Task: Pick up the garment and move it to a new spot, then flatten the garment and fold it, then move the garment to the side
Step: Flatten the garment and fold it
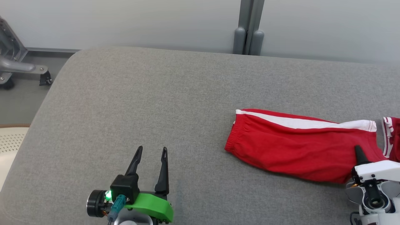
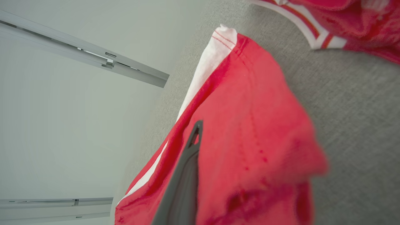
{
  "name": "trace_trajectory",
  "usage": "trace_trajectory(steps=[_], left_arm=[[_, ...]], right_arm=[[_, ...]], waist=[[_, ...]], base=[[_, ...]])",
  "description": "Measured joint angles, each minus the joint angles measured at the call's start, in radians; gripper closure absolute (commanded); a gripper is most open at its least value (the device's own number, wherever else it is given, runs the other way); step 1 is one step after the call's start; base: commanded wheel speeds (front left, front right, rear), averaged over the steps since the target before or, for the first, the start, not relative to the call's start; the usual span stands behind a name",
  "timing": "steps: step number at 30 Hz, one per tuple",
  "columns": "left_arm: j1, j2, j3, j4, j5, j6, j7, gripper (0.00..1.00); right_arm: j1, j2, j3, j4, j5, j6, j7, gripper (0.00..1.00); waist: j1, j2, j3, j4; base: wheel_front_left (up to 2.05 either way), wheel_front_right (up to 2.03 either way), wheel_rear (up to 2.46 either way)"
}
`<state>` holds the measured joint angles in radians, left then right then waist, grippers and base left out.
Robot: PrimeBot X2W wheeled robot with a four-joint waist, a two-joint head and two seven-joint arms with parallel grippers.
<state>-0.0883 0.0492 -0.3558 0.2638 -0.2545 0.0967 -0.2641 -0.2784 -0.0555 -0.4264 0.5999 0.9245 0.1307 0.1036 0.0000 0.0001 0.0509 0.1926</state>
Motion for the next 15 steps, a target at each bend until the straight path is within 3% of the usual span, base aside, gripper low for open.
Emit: trace_trajectory(steps=[6,15], left_arm=[[-0.001,0.0,-0.009,0.007,0.0,-0.006,0.0,0.0],[0.0,0.0,-0.013,0.044,0.013,-0.009,0.0,0.0]], right_arm=[[0.005,0.004,0.026,-0.014,-0.004,0.0,-0.022,1.0],[-0.019,0.005,0.084,-0.065,0.008,0.0,-0.041,1.0]], waist=[[0.0,0.0,-0.019,-0.017],[0.0,0.0,-0.031,0.016]], base=[[0.0,0.0,0.0],[0.0,0.0,0.0]])
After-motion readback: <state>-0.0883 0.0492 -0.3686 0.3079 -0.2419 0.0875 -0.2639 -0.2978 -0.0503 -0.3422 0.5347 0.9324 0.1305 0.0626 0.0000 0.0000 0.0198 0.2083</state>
